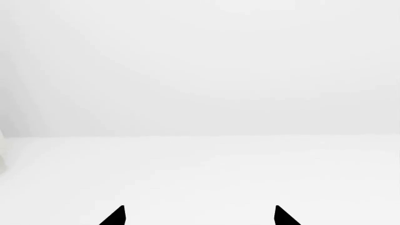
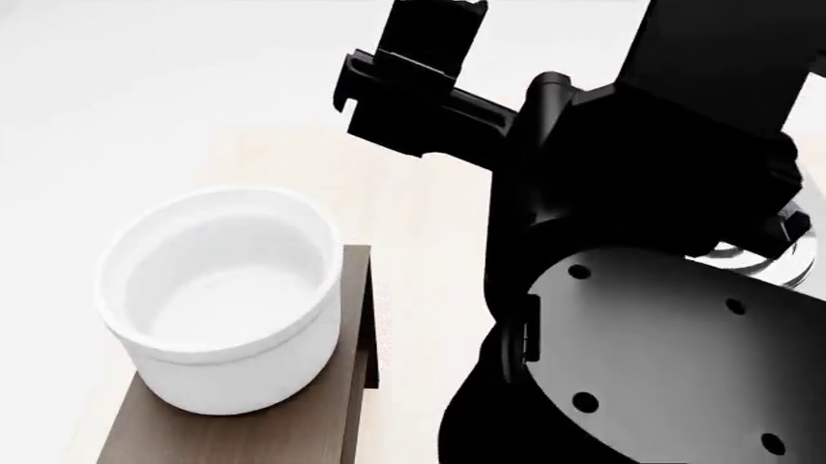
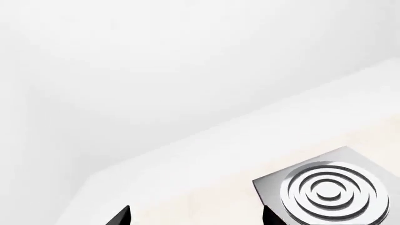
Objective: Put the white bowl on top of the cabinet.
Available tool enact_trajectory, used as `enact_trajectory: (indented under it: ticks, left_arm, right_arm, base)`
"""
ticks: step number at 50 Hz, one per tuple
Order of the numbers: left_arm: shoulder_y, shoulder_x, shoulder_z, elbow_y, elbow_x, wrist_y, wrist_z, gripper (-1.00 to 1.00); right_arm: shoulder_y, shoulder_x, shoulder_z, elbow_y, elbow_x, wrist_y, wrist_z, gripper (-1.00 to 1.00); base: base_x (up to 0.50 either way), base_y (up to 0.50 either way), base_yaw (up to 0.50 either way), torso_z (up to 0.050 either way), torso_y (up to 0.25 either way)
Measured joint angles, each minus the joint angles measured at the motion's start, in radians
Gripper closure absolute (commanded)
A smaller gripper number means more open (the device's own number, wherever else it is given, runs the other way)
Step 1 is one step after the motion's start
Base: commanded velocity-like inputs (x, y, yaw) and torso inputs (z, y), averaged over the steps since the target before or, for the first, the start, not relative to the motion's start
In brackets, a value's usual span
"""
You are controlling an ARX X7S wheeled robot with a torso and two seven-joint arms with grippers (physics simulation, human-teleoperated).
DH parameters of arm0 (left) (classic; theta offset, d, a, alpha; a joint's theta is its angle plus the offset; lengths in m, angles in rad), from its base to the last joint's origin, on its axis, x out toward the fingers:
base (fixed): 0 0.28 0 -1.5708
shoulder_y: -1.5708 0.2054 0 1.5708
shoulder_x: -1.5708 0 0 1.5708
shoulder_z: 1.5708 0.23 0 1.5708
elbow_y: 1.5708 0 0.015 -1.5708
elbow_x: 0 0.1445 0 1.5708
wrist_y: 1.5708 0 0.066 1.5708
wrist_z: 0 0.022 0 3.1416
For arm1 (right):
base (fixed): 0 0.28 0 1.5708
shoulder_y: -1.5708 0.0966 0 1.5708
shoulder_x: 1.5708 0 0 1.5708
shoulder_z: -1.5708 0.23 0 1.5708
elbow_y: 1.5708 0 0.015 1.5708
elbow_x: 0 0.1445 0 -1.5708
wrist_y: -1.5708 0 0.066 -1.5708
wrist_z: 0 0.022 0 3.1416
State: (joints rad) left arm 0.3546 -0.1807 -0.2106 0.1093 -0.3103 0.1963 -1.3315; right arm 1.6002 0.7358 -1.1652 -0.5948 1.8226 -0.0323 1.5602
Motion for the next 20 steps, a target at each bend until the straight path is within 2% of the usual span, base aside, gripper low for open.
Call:
enact_trajectory:
  ticks: [13,20]
  left_arm:
    - [0.000,0.000,0.000,-0.001,-0.001,0.000,0.000,-1.00]
    - [-0.002,0.000,0.001,-0.003,-0.003,0.001,0.001,-1.00]
  right_arm:
    - [0.438,0.063,-0.596,-0.104,-0.023,-0.425,0.007,-1.00]
    - [0.596,0.067,-0.791,-0.142,-0.028,-0.562,0.009,-1.00]
  base:
    - [0.00,0.00,0.00,0.000,0.000]
    - [0.00,0.00,0.00,0.000,0.000]
